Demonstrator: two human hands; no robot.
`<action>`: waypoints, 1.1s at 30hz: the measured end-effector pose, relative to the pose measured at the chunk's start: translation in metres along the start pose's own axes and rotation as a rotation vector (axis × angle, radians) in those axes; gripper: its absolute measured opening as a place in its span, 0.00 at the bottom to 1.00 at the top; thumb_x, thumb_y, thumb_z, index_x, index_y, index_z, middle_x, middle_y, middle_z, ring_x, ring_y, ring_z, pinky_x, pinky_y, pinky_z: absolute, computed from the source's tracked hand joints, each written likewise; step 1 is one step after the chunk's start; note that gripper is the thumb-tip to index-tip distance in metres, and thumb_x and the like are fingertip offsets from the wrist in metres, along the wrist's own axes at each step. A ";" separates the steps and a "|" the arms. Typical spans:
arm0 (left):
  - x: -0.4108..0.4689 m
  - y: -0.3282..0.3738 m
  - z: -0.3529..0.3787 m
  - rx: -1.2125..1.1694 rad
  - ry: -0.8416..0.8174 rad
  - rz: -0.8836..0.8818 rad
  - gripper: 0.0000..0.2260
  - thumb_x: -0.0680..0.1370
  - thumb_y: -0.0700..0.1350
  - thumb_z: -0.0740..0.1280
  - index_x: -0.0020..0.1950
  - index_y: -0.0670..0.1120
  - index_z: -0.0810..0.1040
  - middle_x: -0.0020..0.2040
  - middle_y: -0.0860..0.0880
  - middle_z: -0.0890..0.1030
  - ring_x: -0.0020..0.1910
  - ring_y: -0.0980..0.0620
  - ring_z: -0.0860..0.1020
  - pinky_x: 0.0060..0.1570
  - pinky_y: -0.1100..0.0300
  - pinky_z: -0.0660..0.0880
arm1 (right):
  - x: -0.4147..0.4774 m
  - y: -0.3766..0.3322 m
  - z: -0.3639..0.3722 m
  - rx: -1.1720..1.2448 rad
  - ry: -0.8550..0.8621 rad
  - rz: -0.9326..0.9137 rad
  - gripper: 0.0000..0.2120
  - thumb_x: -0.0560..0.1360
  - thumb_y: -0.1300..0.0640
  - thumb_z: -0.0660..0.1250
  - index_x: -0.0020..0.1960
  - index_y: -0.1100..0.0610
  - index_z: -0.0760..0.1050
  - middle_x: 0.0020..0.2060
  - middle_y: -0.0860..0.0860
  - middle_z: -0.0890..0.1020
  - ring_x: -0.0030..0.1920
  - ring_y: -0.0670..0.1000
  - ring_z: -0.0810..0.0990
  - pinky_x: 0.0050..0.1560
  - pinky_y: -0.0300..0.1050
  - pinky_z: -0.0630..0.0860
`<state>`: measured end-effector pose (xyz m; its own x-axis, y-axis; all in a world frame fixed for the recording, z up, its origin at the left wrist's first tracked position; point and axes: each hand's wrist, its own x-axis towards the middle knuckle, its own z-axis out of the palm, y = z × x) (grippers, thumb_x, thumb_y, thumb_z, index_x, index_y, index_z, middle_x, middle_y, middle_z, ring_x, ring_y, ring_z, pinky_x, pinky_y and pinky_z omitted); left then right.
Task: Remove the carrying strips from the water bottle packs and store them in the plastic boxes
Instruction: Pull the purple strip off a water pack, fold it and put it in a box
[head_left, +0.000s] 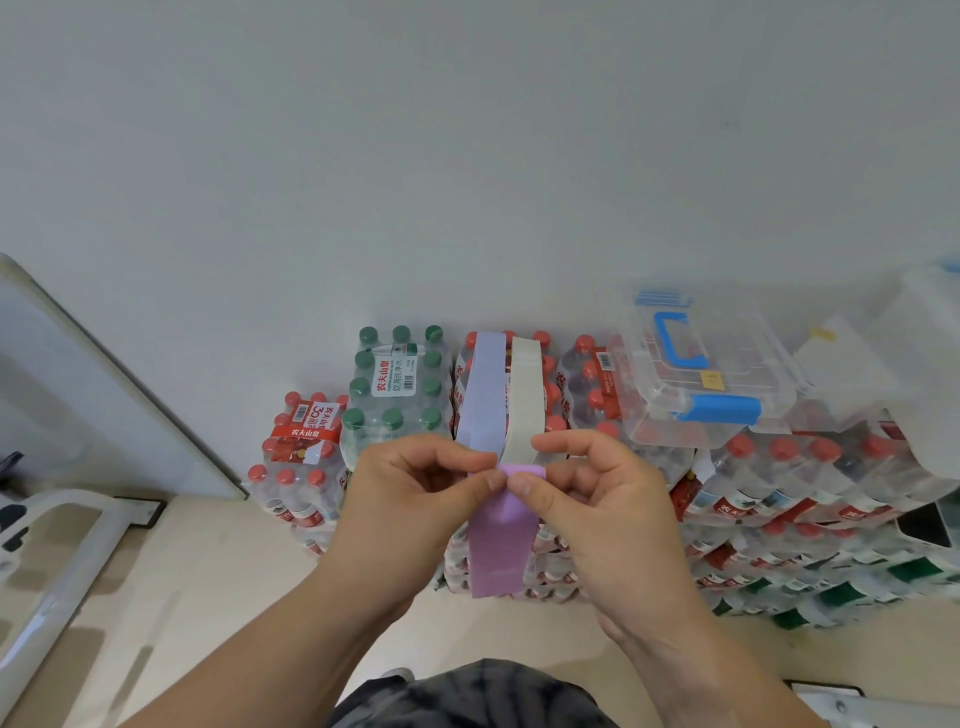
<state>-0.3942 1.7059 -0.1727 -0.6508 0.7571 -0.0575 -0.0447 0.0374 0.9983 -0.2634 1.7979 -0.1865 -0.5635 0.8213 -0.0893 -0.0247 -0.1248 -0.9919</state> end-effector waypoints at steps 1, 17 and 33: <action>0.000 0.000 0.000 -0.003 -0.002 -0.003 0.08 0.70 0.32 0.75 0.38 0.45 0.86 0.37 0.41 0.85 0.37 0.47 0.83 0.39 0.61 0.80 | 0.000 0.000 0.000 0.004 0.000 -0.003 0.14 0.70 0.63 0.77 0.53 0.53 0.79 0.36 0.57 0.87 0.40 0.55 0.87 0.46 0.46 0.81; 0.000 0.004 0.011 -0.014 -0.047 -0.005 0.08 0.70 0.36 0.75 0.45 0.48 0.88 0.42 0.46 0.87 0.45 0.45 0.85 0.46 0.59 0.81 | -0.005 0.006 0.005 0.013 0.174 -0.198 0.09 0.65 0.53 0.75 0.44 0.45 0.86 0.40 0.47 0.89 0.42 0.48 0.87 0.47 0.39 0.82; 0.005 0.001 0.018 0.044 -0.040 0.001 0.08 0.72 0.36 0.75 0.48 0.45 0.87 0.41 0.47 0.87 0.43 0.48 0.85 0.46 0.57 0.82 | 0.004 0.006 0.000 0.089 0.173 -0.179 0.07 0.71 0.68 0.74 0.41 0.56 0.83 0.37 0.51 0.88 0.38 0.47 0.86 0.42 0.34 0.79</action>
<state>-0.3845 1.7215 -0.1717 -0.6201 0.7824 -0.0568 -0.0101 0.0644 0.9979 -0.2654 1.8003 -0.1928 -0.3942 0.9167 0.0655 -0.1883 -0.0108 -0.9820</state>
